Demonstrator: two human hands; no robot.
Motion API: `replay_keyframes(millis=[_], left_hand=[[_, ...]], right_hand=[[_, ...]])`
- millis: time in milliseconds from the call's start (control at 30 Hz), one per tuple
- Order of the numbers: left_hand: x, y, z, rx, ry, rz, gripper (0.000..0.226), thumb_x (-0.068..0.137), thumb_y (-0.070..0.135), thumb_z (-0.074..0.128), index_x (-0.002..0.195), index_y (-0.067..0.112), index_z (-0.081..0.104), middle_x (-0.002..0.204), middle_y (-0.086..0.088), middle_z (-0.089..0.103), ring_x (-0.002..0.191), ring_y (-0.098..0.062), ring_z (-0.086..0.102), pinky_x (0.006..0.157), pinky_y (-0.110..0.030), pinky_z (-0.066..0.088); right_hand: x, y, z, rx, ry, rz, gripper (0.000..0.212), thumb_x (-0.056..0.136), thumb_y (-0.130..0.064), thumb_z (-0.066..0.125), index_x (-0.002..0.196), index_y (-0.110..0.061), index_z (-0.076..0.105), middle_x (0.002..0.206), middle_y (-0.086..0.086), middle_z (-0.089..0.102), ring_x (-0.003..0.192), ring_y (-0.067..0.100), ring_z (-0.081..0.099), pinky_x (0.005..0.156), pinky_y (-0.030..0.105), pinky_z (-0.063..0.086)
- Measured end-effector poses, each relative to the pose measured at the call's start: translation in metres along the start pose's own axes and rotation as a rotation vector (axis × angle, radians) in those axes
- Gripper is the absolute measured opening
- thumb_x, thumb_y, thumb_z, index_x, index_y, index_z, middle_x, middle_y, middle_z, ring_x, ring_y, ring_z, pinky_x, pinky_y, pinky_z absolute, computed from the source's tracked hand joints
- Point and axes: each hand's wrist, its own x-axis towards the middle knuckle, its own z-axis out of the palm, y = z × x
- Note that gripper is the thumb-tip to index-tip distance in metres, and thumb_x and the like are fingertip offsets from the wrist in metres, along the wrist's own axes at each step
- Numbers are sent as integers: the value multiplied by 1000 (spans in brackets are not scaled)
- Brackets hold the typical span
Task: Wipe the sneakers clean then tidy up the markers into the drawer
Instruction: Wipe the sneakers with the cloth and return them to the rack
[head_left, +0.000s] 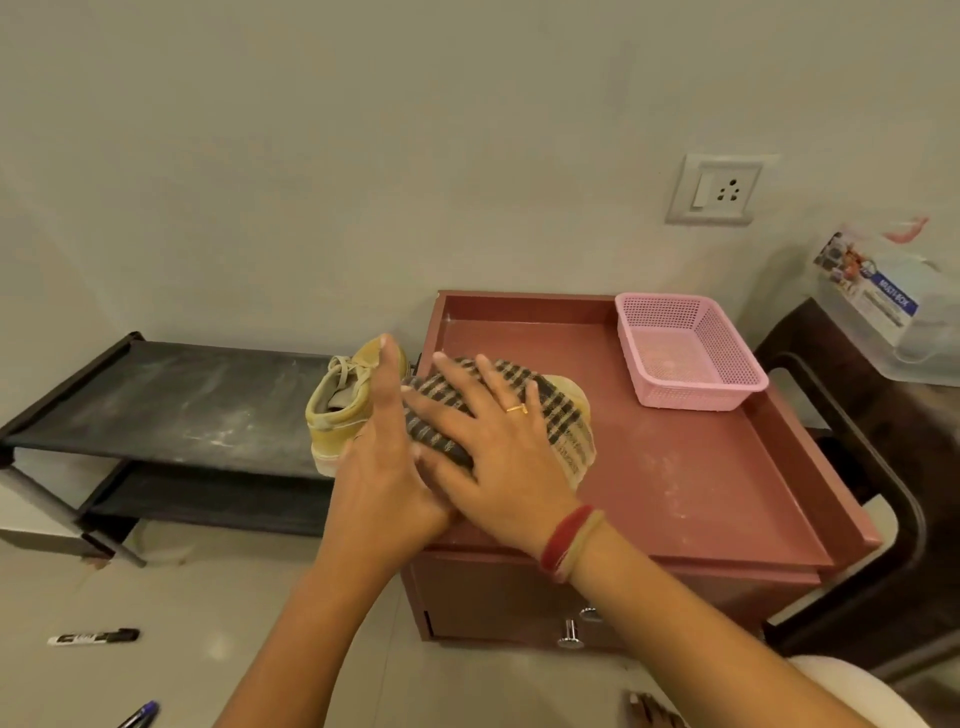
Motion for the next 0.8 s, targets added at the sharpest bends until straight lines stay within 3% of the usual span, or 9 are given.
replay_keyframes(millis=[67,167,333,433,533,600,667,733,800], left_hand=[[-1,-2,-2,3,8,-9,131,64,23,80,141,46,-24,99,31,45,71,8,57,59,-11,47],[-2,-8,-7,6,-41,-16,134,56,28,80,142,46,-21,108,28,48,81,1,60,66,-25,54],[-3,-15,-10,30,-62,-77,137,53,24,85,143,46,-16,100,36,39,76,25,48,57,-2,43],[-2,-13,-8,1,-61,-105,135,54,22,85,143,47,-13,101,36,37,76,28,47,61,0,42],[-2,-12,-8,0,-68,-113,134,54,20,86,145,43,-10,106,38,30,77,34,41,57,6,35],[-2,-12,-9,3,-72,-119,135,54,22,86,145,44,-10,106,38,30,76,33,41,57,5,35],[-1,-12,-8,-9,-70,-119,135,53,23,87,144,45,-11,106,37,33,79,30,45,57,1,40],[0,-10,-9,-27,-57,-106,135,54,24,86,144,48,-12,108,37,37,80,21,53,56,-9,48],[0,-8,-10,-21,-54,-81,131,55,30,82,144,48,-12,113,32,44,76,4,61,58,-18,52]], right_hand=[[2,1,5,-90,-41,-21,45,91,-55,40,135,-52,34,156,-16,14,146,20,1,111,58,-6],[0,14,10,42,-73,44,41,91,-61,35,131,-62,28,155,-20,9,144,11,-10,111,49,-16],[-3,72,13,182,-30,292,42,80,-76,17,121,-72,14,150,-30,2,143,5,-10,115,51,-6],[-6,113,4,413,50,549,52,94,-56,30,142,-38,27,153,-3,23,142,18,21,113,35,16],[-9,120,-10,666,167,794,31,98,-37,39,119,-19,53,129,10,56,112,19,54,93,28,40],[-1,103,-15,556,307,694,32,98,-38,39,121,-22,53,133,1,52,123,18,48,102,32,38],[6,68,-19,448,338,440,38,98,-42,37,135,-35,37,144,-14,31,136,7,25,114,33,22],[9,31,-14,354,191,183,40,96,-50,35,134,-46,23,151,-18,20,141,4,13,116,38,11],[8,11,2,192,-5,19,43,93,-56,32,135,-51,24,155,-18,14,145,8,3,115,43,-3]])
